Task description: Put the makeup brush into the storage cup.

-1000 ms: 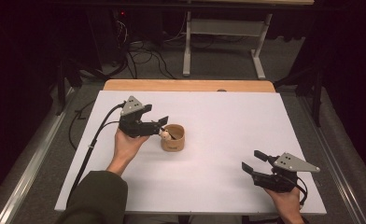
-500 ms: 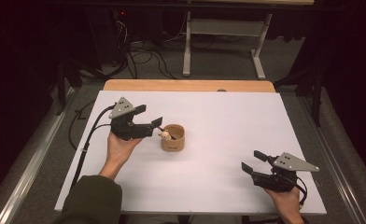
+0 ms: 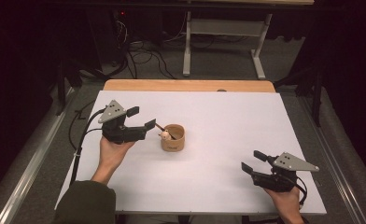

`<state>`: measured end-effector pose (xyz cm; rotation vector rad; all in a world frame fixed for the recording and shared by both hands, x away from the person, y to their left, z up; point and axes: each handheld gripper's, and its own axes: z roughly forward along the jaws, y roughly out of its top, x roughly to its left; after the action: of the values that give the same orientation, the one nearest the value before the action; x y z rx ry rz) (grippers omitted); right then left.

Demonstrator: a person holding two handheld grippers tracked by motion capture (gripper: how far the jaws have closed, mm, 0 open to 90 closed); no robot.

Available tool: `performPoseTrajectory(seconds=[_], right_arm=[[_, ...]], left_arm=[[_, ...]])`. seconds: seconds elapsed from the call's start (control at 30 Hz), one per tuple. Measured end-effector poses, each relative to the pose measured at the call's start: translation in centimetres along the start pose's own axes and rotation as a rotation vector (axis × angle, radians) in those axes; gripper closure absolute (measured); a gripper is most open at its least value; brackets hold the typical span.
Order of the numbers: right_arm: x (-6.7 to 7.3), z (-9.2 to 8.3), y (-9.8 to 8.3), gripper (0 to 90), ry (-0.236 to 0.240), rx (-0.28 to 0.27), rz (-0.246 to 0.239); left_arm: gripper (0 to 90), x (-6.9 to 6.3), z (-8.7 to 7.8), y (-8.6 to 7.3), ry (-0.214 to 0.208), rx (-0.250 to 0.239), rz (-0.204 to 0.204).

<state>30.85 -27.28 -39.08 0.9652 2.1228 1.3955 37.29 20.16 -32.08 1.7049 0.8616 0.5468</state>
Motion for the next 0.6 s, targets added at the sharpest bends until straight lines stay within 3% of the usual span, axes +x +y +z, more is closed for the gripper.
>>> performPoseTrajectory(seconds=[0.6], right_arm=[[0.0,-0.1,0.0,34.9,0.002,-0.009,0.003]], left_arm=[[22.0,0.2,-2.5,-0.4,0.015,-0.015,-0.010]])
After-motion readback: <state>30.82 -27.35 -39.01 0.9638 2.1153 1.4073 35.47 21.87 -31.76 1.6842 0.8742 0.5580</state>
